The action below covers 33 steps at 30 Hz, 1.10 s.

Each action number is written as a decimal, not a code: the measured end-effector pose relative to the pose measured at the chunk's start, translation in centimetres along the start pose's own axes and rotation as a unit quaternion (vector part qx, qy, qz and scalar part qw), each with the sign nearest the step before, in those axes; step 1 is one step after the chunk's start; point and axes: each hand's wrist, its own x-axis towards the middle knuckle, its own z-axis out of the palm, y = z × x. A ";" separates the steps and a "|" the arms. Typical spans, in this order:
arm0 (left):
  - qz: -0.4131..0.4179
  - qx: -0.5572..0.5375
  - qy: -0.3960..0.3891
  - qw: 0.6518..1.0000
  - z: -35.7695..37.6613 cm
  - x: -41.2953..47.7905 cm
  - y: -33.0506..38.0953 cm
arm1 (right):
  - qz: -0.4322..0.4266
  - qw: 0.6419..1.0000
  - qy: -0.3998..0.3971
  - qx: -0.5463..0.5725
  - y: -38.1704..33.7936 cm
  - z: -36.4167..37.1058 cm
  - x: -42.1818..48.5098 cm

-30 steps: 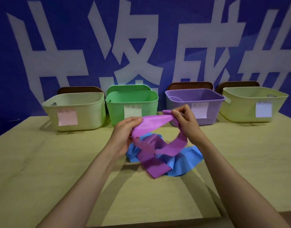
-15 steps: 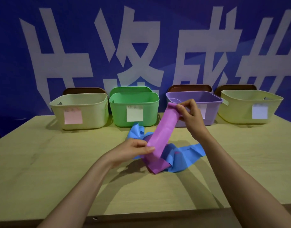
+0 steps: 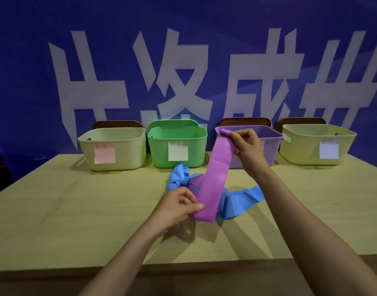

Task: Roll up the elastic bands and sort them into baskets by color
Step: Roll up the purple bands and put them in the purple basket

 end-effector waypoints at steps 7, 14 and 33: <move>0.017 0.008 -0.026 0.999 0.3 -2.3 -0.5 | 0.022 0.991 -0.100 0.091 -2.8 0.5 -2.3; 0.013 -0.045 0.069 0.997 -0.7 -1.0 1.8 | 0.029 0.981 -0.174 0.084 -4.8 1.7 -4.5; -0.015 -0.248 0.005 0.969 -1.2 3.3 3.0 | 0.151 0.968 -0.198 -0.010 0.8 2.3 -6.1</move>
